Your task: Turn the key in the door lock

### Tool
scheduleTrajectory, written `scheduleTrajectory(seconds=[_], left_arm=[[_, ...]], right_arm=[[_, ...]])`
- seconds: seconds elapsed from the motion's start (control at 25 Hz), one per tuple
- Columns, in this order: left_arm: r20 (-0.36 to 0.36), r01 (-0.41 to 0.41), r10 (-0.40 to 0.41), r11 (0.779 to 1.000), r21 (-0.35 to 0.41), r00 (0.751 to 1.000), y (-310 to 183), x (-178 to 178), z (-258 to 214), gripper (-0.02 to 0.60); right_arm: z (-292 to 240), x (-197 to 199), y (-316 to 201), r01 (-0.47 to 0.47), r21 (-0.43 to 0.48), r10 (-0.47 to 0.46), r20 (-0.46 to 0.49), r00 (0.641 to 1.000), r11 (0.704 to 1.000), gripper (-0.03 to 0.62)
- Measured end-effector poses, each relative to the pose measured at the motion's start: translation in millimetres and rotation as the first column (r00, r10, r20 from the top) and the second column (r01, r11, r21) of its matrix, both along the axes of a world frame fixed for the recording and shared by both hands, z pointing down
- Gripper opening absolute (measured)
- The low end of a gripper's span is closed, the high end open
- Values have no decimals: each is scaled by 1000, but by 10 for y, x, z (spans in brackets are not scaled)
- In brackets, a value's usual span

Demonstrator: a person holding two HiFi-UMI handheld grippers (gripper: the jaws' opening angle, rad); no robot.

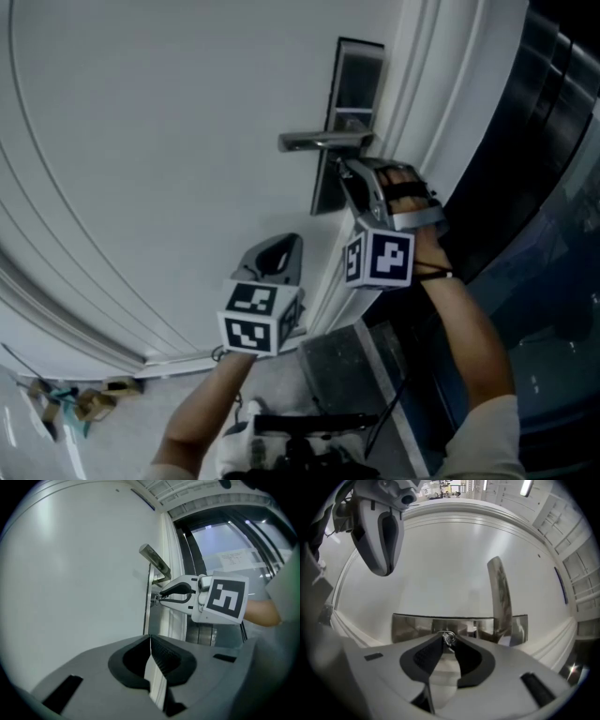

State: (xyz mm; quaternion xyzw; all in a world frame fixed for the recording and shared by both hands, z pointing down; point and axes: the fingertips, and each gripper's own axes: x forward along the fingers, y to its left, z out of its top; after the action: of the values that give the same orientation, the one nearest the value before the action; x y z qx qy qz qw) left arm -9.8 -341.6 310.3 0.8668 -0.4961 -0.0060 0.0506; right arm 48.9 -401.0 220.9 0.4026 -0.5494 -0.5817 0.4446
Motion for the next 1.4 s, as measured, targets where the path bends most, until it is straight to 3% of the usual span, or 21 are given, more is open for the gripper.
scheduleTrajectory(seconds=[0.2,0.4,0.52,0.64,0.76,0.84,0.92,1.0,1.08,1.2,1.4], left_arm=[[3,-9,9,1000,-2,1000,15,37,4,15],[4,-9,9,1000,-5,1000,30,24,9,15],[7,-10,10,1000,-4,1000,36,29,7,15],[9,-9,9,1000,-5,1000,38,23,12,15],[9,-10,10,1000,-4,1000,37,27,6,15],[10,-11,11,1000,-2,1000,36,33,-2,15],[11,-12,12,1000,-1,1000,35,36,-10,15],[10,-13,13,1000,0,1000,35,39,-15,15],[8,-12,12,1000,1,1000,37,43,-18,15],[11,-10,10,1000,2,1000,38,42,-23,15],[11,-2,2,1000,5,1000,43,16,-34,15]], right_arm=[[-15,3,3,-6,-29,8,66,998,1000,86],[-38,-3,0,7,-131,24,230,973,991,89],[-60,6,-6,33,-201,45,371,928,979,91],[-83,7,-10,87,-275,76,532,844,957,89],[-107,15,-15,178,-340,118,693,711,923,75],[-137,41,-20,254,-368,159,793,588,895,21],[-160,73,-31,323,-378,204,863,462,868,23],[-171,87,-33,371,-375,238,900,366,850,23],[-173,98,-36,434,-366,281,927,249,823,25],[-181,138,-46,541,-318,362,932,26,779,29],[-190,180,-62,674,-190,482,831,-277,714,35]])
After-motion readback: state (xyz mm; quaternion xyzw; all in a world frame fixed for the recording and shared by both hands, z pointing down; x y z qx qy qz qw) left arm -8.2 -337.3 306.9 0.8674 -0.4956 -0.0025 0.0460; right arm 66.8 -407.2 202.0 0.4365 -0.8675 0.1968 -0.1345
